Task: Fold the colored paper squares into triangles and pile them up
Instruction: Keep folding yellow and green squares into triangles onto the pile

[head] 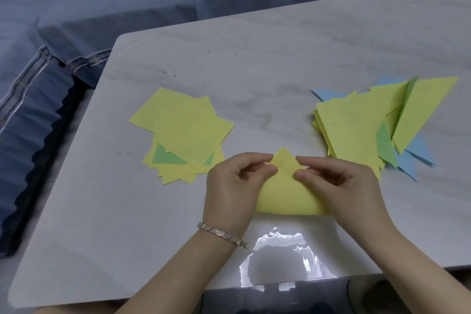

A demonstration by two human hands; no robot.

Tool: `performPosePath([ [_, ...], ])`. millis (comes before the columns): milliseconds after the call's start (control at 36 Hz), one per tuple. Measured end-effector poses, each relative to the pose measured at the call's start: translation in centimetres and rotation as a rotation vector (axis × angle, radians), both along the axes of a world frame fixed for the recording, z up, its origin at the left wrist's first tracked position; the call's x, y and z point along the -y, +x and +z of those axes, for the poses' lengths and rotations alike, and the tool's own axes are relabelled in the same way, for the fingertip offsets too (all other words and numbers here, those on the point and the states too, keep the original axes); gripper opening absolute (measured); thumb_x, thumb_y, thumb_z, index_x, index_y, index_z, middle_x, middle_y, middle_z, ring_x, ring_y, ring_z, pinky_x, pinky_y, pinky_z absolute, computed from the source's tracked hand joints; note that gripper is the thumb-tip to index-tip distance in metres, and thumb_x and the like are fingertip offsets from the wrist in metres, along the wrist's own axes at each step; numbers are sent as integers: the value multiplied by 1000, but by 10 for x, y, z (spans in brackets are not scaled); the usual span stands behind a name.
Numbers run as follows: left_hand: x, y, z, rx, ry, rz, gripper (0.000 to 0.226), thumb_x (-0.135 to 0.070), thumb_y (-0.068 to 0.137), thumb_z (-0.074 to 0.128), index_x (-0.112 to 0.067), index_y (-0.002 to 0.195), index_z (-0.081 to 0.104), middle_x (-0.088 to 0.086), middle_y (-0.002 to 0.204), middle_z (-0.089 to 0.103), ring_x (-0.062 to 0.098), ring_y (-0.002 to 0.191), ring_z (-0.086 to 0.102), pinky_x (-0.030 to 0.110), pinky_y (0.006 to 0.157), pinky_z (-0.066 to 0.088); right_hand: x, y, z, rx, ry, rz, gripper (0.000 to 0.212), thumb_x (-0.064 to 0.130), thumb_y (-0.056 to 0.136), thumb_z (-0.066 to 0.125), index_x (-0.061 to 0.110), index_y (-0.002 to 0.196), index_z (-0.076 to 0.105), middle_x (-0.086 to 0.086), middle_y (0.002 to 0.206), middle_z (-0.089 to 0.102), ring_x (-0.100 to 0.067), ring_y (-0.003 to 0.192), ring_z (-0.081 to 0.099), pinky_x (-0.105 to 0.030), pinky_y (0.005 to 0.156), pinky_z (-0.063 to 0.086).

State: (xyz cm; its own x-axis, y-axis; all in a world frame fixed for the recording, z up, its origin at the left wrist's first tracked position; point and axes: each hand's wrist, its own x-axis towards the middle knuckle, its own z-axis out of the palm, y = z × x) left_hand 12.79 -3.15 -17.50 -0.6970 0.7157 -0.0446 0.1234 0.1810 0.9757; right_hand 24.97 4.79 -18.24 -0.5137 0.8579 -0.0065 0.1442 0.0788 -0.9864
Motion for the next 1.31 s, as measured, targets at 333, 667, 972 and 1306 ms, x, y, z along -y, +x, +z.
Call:
performPosePath([
  [333,2,-2,2,146,51,-48,25,6,73,69,-19,67,69,-18,55,65,-8,56,59,4,56,42,-3,3,2,-8,12,98,31,1,75,70,32,79,69,23,62,67,10,63,58,-2,61,39],
  [667,4,5,-1,42,-16,37,29,-6,70,76,-32,66,66,-12,49,58,-3,49,52,5,56,41,-5,2,-5,69,125,56,27,8,74,74,34,74,69,29,65,65,9,67,60,-2,63,40],
  [972,-1,2,0,67,-80,-26,35,-6,67,78,-37,59,64,-17,46,57,-1,46,47,7,52,41,-1,3,-1,105,271,105,31,13,72,75,42,77,66,22,77,66,1,71,60,-5,65,41],
  [1306,0,-3,-1,14,-45,-96,34,-6,75,72,-39,69,66,-20,59,64,-6,59,55,2,61,41,-13,2,-3,52,119,167,28,7,74,73,35,75,68,30,66,65,12,69,60,-2,64,39],
])
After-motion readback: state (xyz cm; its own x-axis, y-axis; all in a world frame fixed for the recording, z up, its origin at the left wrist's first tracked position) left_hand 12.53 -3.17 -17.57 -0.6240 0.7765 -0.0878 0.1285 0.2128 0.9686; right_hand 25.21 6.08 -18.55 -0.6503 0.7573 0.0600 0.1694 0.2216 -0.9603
